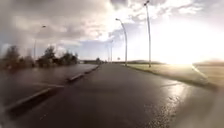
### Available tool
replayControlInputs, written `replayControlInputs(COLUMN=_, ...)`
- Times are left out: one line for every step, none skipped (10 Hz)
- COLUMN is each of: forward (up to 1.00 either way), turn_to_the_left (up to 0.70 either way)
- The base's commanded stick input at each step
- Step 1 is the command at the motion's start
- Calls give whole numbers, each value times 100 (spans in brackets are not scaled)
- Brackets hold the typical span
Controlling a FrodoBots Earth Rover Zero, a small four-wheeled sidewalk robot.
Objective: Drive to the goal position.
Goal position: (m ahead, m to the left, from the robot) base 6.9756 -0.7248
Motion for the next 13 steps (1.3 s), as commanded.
replayControlInputs(forward=70, turn_to_the_left=-14)
replayControlInputs(forward=70, turn_to_the_left=-14)
replayControlInputs(forward=70, turn_to_the_left=-14)
replayControlInputs(forward=70, turn_to_the_left=-14)
replayControlInputs(forward=70, turn_to_the_left=-14)
replayControlInputs(forward=70, turn_to_the_left=-14)
replayControlInputs(forward=70, turn_to_the_left=-9)
replayControlInputs(forward=70, turn_to_the_left=0)
replayControlInputs(forward=70, turn_to_the_left=0)
replayControlInputs(forward=70, turn_to_the_left=0)
replayControlInputs(forward=70, turn_to_the_left=0)
replayControlInputs(forward=70, turn_to_the_left=0)
replayControlInputs(forward=70, turn_to_the_left=0)
